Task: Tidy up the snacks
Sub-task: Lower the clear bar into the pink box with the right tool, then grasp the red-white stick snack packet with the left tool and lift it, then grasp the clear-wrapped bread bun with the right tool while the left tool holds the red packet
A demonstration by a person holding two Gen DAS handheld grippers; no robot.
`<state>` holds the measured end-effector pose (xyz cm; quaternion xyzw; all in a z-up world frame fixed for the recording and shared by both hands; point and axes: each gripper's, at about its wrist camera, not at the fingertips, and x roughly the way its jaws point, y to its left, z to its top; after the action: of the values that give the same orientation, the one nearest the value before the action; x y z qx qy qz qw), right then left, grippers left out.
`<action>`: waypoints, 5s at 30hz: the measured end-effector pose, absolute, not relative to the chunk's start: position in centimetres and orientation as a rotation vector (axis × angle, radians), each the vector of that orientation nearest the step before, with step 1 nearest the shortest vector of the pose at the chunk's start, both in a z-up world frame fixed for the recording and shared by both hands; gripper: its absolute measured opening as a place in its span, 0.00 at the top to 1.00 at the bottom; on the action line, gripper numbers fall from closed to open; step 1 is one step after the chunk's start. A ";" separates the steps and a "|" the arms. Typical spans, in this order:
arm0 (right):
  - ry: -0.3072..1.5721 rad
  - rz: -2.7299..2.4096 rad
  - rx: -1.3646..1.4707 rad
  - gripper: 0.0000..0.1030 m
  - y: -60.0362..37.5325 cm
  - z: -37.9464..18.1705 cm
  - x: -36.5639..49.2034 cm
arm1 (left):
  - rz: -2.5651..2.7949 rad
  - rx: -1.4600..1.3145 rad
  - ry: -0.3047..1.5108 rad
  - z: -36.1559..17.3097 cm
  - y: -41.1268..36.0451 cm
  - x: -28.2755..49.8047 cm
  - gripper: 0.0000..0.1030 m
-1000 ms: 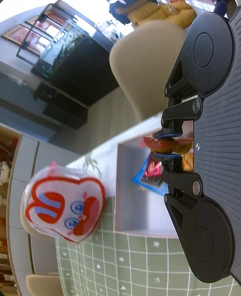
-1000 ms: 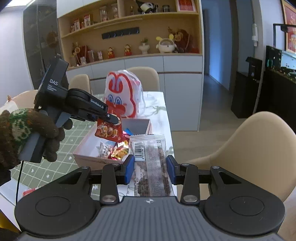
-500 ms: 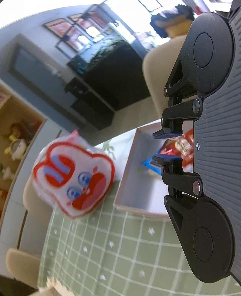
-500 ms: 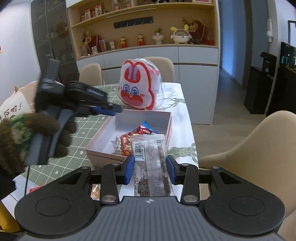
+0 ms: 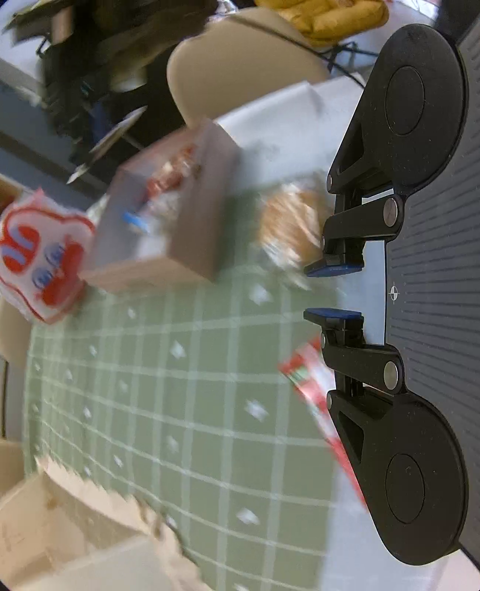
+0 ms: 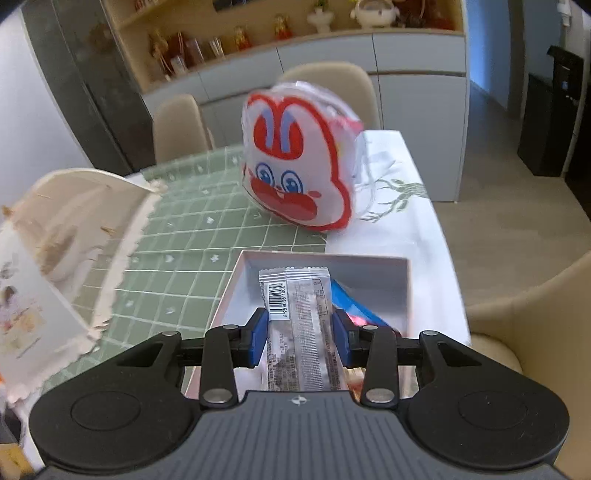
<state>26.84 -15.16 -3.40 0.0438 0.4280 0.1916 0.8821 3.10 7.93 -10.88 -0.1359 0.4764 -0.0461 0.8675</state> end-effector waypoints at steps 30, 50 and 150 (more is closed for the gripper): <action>0.992 0.683 -0.310 0.34 -9.6 -12.0 7.9 | -0.014 -0.539 1.035 -13.6 15.6 -0.6 0.80; 0.972 0.608 -0.315 0.34 -10.9 -12.9 8.1 | -0.033 -0.032 1.069 -12.4 7.7 1.9 0.77; 0.941 0.568 -0.262 0.00 -11.0 -16.3 6.0 | 0.117 -0.229 1.022 -12.9 11.5 -0.7 0.41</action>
<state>6.02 -10.99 -16.25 -0.1244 0.4456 0.2692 0.8447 -0.69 11.51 -12.88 -0.1093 0.4879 0.0558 0.8642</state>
